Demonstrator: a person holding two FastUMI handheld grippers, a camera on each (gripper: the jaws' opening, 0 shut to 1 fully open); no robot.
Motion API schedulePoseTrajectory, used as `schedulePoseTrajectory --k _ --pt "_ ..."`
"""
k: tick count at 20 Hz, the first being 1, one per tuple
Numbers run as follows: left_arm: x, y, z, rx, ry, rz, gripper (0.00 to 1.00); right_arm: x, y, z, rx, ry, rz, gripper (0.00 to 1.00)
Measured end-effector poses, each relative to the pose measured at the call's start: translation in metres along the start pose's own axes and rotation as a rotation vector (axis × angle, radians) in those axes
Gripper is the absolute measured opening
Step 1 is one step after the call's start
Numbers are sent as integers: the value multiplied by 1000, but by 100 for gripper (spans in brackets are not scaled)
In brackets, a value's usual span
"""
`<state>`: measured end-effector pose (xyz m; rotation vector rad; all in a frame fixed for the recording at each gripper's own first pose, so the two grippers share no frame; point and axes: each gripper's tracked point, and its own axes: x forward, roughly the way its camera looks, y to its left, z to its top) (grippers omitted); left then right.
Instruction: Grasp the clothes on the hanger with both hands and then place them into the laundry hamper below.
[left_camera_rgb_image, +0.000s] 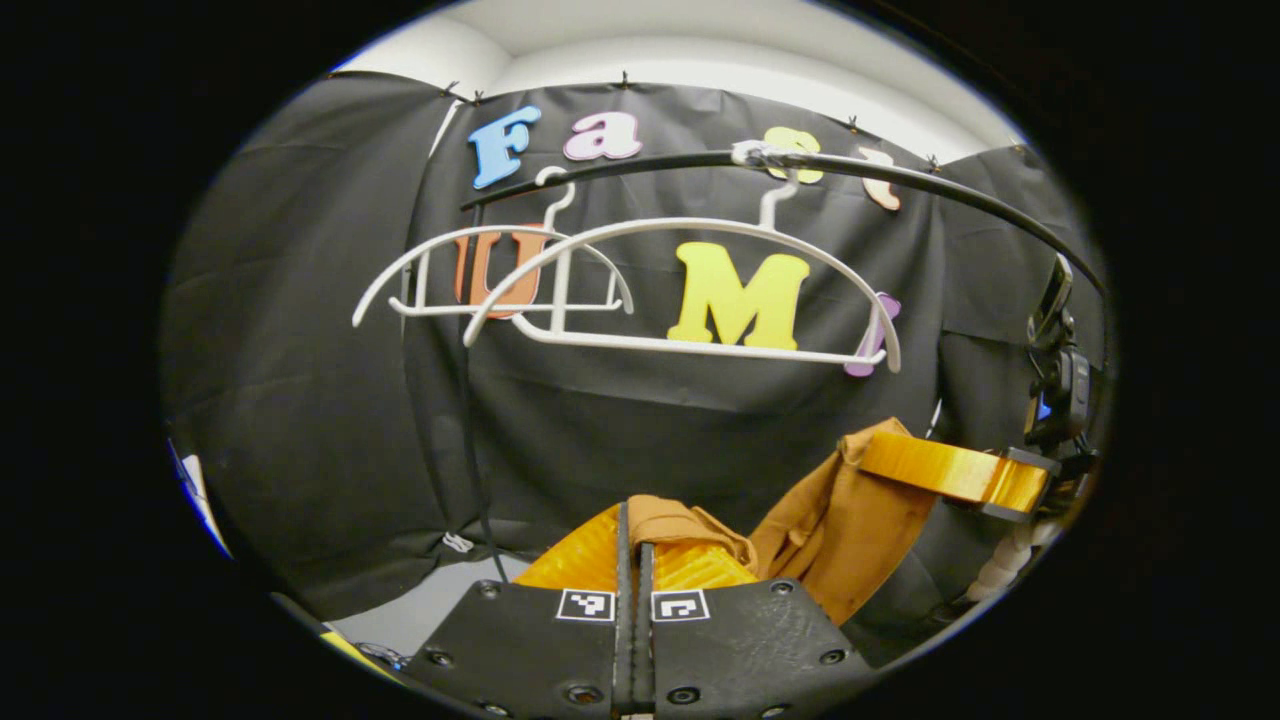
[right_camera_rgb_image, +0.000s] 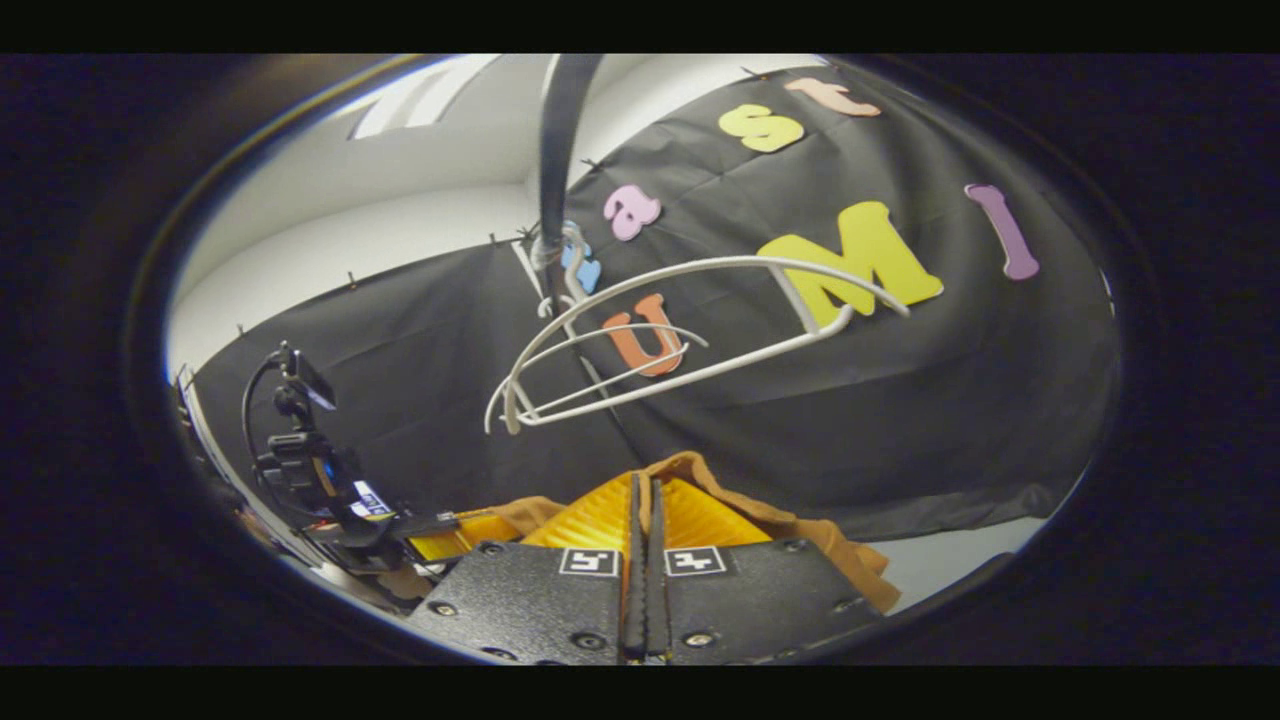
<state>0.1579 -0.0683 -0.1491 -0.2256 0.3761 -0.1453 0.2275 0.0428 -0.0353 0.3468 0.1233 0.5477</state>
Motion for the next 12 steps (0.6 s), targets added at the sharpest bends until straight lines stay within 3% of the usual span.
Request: schedulePoseTrajectory --k 2,10,11,12 --pt "-4 -2 -12 12 15 -5 0 -1 11 -14 -23 27 18 4" --pt "-11 -5 -71 2 101 3 0 -3 23 -87 -25 190 38 4" --pt "-10 -4 -81 2 116 9 5 -2 22 -97 -27 215 37 4" --pt "-11 -3 -92 1 133 13 0 1 21 -107 -26 242 36 4"
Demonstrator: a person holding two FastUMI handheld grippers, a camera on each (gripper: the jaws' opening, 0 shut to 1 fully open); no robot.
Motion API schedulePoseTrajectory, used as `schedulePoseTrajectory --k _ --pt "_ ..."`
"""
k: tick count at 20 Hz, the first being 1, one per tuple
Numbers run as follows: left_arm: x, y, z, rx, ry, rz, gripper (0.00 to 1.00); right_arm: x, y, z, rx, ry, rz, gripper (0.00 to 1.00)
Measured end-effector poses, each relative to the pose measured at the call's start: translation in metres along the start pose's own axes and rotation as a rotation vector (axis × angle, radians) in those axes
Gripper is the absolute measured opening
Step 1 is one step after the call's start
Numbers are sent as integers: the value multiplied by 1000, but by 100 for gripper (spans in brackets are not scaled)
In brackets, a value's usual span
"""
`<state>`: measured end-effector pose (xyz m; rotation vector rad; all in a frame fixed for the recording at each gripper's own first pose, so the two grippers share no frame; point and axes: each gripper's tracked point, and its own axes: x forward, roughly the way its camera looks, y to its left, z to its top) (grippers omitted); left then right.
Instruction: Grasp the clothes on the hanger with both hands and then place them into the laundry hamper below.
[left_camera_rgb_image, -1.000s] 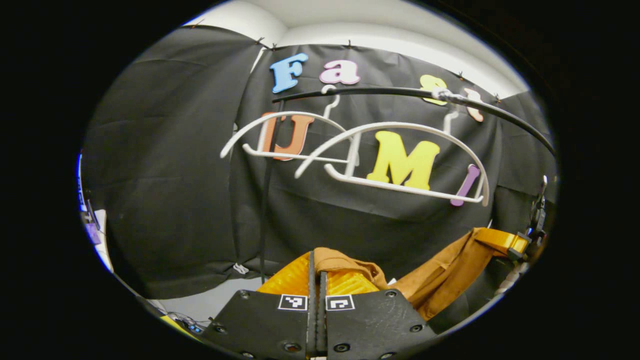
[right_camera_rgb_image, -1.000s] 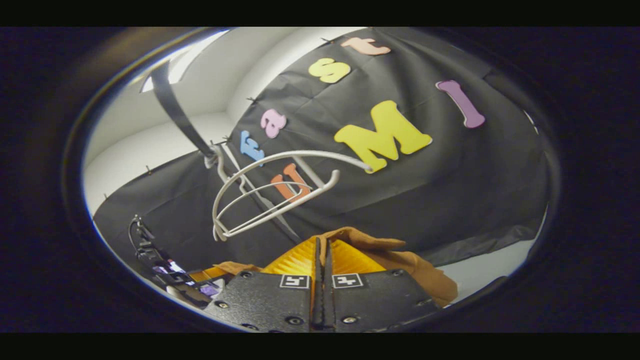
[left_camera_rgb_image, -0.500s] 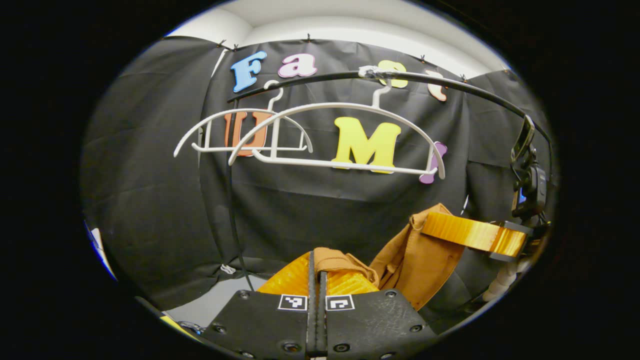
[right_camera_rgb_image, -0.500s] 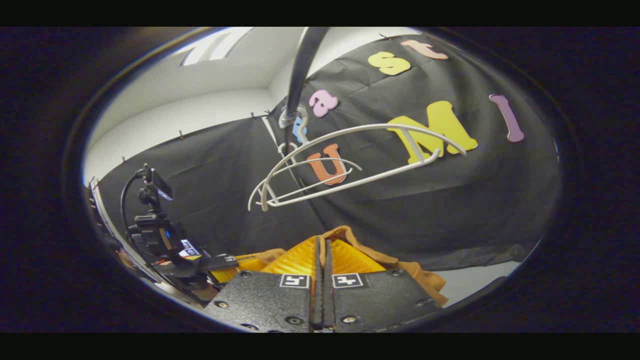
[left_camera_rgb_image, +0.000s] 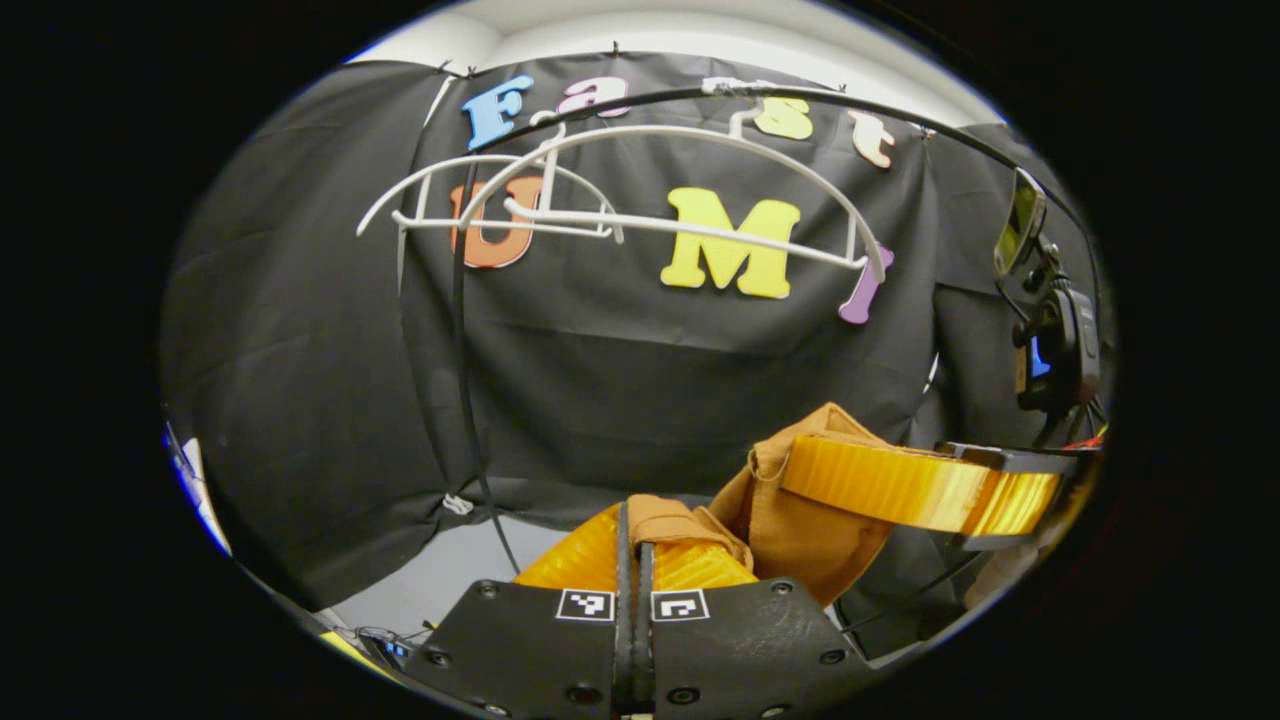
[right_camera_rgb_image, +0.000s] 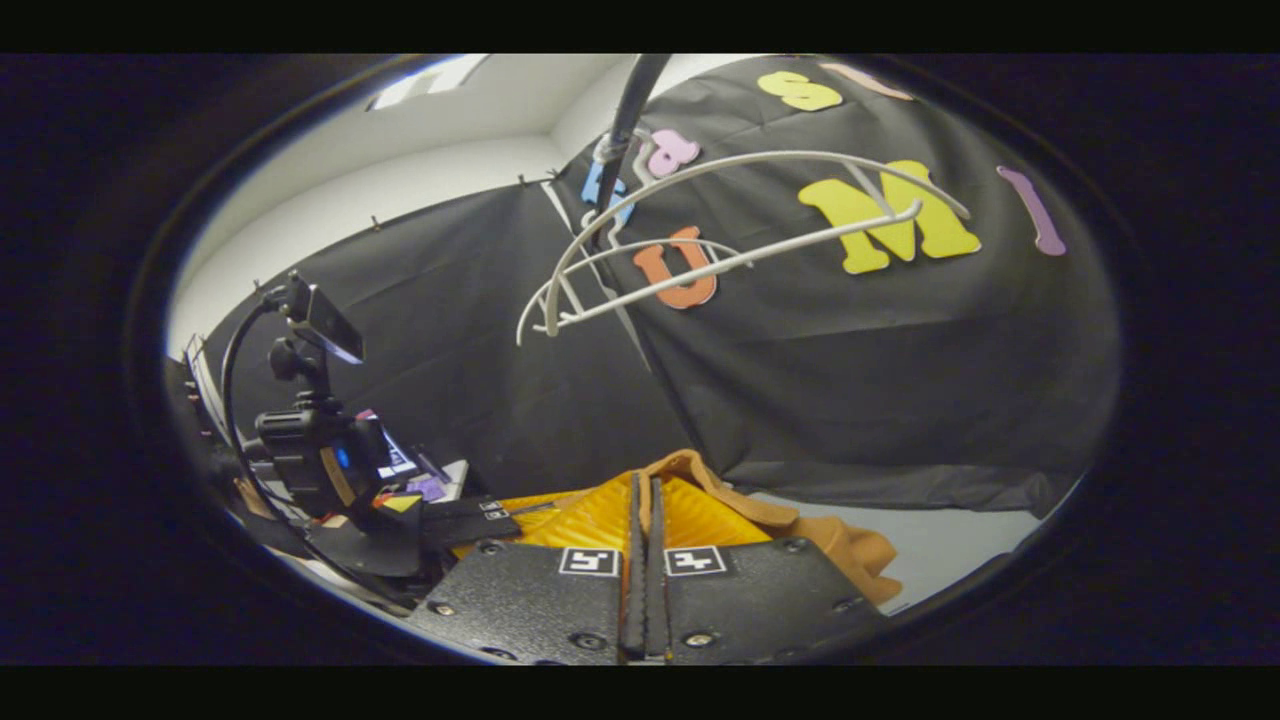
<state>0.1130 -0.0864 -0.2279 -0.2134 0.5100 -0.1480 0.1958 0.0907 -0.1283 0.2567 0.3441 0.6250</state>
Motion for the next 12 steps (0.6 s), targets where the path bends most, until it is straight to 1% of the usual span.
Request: schedulePoseTrajectory --k 4,7,8,9,12 --pt "2 5 -47 -27 71 14 0 8 -13 -54 16 111 -27 4" --pt "11 3 -83 -91 135 27 0 17 -28 -86 18 190 -61 4" --pt "14 3 -94 -108 153 32 5 15 -33 -98 20 216 -71 4" --pt "15 5 -106 -120 173 37 0 17 -37 -113 18 245 -82 4" --pt "17 8 -147 -145 242 55 0 19 -57 -152 13 328 -116 3"
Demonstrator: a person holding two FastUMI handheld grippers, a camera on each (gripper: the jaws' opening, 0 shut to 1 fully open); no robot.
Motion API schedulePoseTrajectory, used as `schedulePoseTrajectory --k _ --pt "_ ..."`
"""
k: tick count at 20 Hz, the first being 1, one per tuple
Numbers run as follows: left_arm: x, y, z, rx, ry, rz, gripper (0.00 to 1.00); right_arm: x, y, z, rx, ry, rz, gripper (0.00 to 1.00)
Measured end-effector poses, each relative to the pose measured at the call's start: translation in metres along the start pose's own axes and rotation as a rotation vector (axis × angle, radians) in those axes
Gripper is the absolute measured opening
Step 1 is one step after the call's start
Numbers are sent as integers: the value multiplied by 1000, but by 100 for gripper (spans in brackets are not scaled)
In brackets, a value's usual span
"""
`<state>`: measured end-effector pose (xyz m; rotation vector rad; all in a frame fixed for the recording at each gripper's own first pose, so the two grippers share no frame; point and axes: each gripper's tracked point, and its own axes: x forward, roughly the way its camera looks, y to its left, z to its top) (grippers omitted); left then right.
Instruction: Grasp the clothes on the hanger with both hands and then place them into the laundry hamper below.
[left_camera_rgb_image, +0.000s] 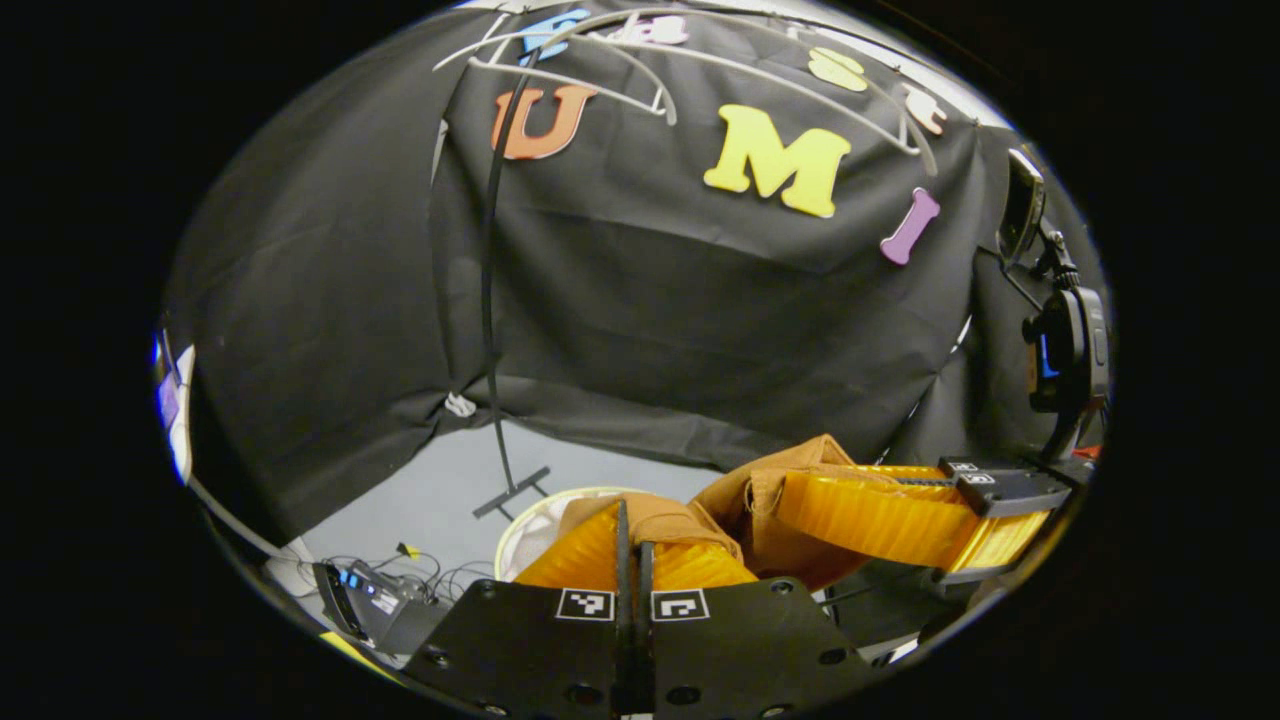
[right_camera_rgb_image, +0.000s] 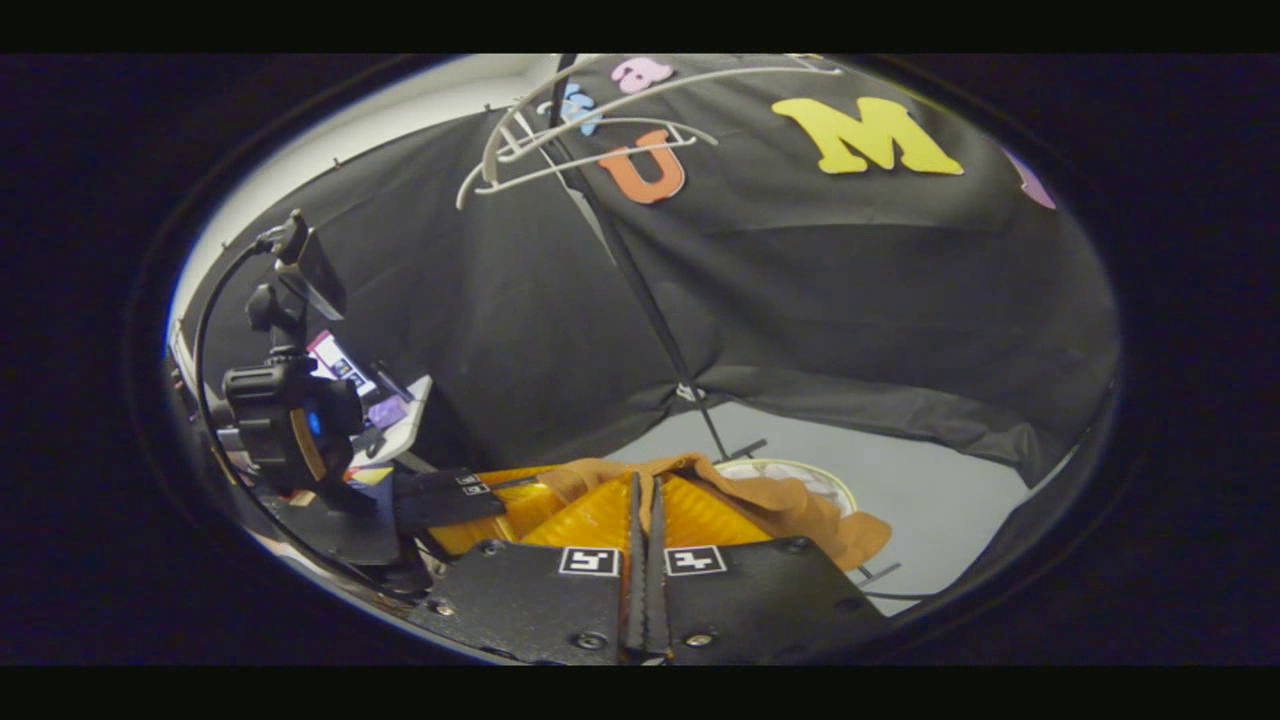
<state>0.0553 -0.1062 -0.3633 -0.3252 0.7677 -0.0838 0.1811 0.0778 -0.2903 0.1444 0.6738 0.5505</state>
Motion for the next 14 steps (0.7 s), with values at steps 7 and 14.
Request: schedulePoseTrajectory --k 7,14 --pt "14 0 -85 -58 202 22 0 31 -39 -89 18 222 -112 3" --pt "12 -10 -101 -16 269 35 0 39 -54 -113 52 265 -164 4"
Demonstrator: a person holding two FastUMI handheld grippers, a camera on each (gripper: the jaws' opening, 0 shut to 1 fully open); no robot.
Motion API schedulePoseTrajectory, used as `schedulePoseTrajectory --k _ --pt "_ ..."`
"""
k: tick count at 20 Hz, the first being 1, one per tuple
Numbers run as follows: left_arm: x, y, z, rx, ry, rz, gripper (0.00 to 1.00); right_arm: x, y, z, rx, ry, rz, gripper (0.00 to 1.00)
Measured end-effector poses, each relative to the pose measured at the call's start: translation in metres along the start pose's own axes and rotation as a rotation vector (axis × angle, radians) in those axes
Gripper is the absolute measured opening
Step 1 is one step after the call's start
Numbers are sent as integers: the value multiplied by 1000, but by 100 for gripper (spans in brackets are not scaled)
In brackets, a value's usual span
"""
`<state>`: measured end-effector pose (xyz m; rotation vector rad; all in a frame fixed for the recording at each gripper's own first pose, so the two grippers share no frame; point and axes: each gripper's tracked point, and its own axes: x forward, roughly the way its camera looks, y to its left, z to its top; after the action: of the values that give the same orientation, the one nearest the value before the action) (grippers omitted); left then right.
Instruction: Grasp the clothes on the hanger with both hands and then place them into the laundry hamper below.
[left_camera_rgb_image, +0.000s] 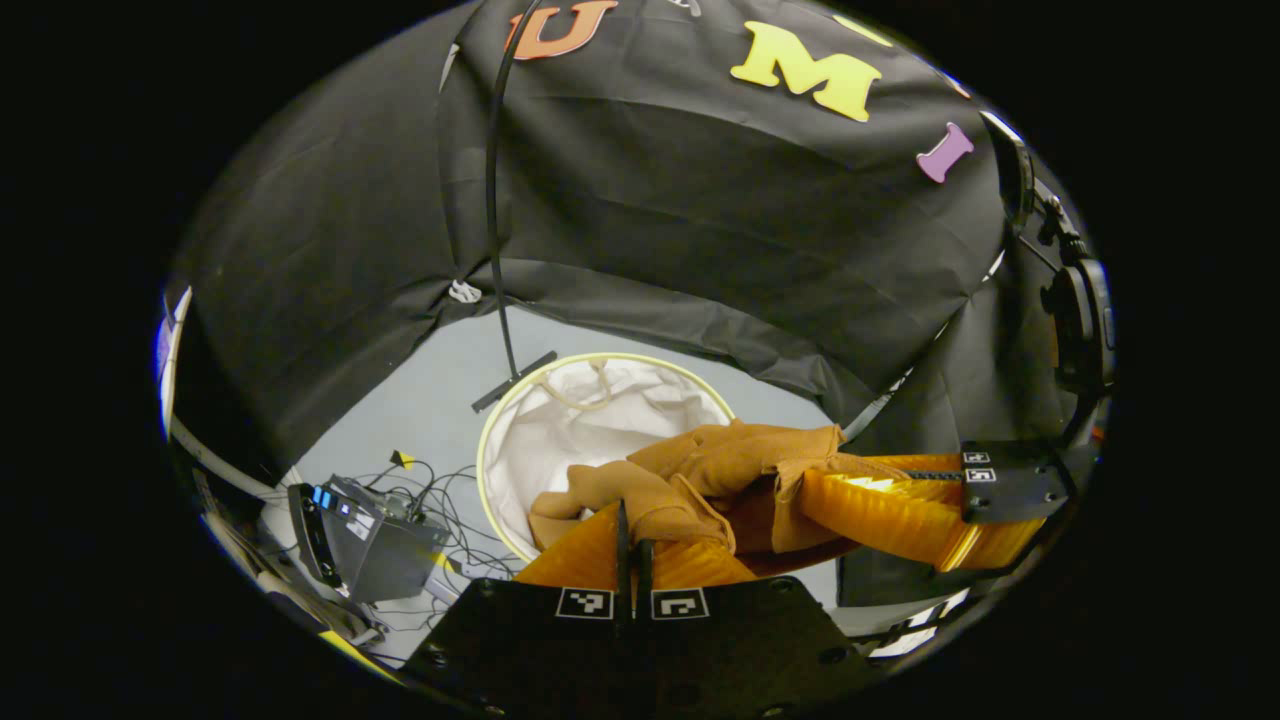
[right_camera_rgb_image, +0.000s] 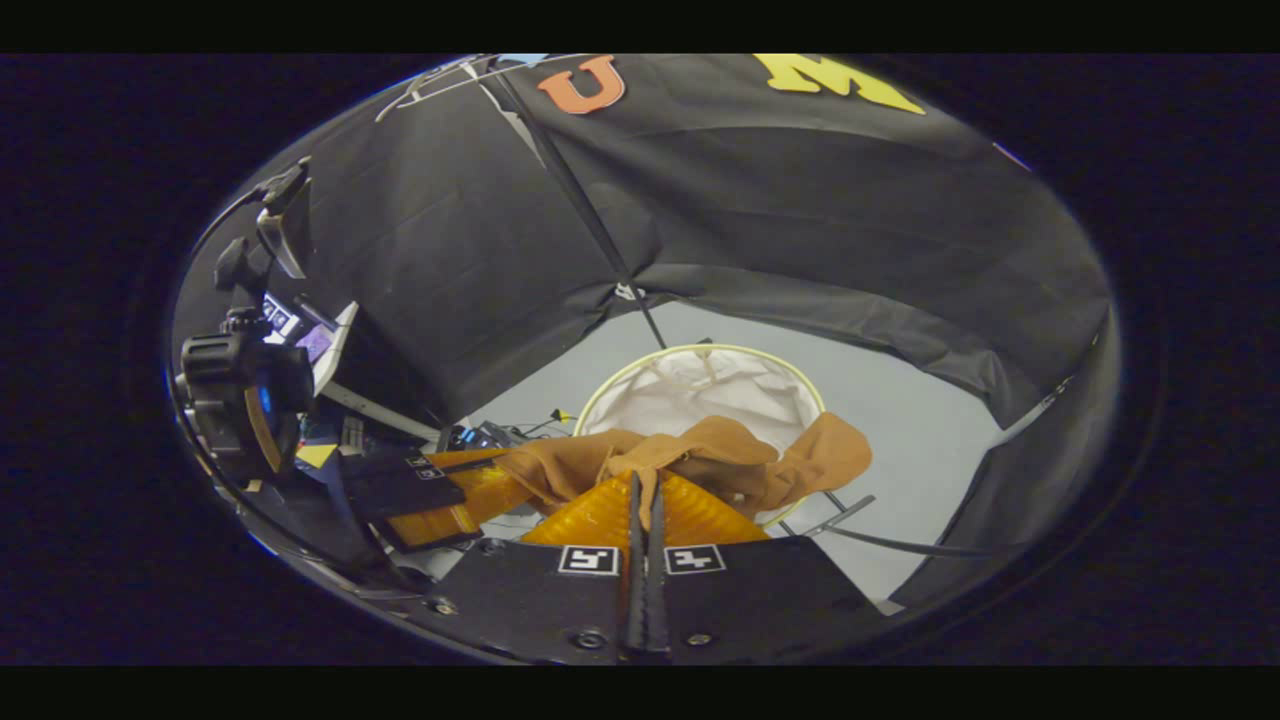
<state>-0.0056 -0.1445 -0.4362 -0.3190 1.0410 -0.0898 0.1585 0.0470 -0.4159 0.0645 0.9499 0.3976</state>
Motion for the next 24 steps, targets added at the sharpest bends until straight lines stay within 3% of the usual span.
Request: schedulePoseTrajectory --k 2,3,5,7,10,11,14,15,16,19,24 --pt "0 7 1 12 0 26 0 -2 -2 3 -2 -11 -11 4" --pt "1 8 -1 6 10 22 6 -5 -3 4 0 -18 -18 3" --pt "0 5 -2 -16 19 -4 0 -8 -1 5 9 -23 -11 5" --pt "5 7 0 -29 3 -16 40 -10 -4 11 16 -36 2 7" --pt "0 15 8 -15 0 19 100 -10 -8 13 23 -43 -12 47" --pt "-2 17 6 -14 2 25 96 -11 -10 12 27 -45 -19 61" --pt "-9 20 7 -11 -4 37 100 -17 -17 12 40 -61 -39 75" --pt "-12 22 9 -5 -10 47 96 -20 -21 11 42 -68 -49 76" --pt "-16 24 10 3 -22 52 100 -26 -25 12 43 -78 -61 76" --pt "-35 25 27 28 -79 63 96 -50 -31 23 26 -135 -98 78" --pt "-90 20 80 107 -245 65 96 -122 -18 75 -79 -332 -167 77"
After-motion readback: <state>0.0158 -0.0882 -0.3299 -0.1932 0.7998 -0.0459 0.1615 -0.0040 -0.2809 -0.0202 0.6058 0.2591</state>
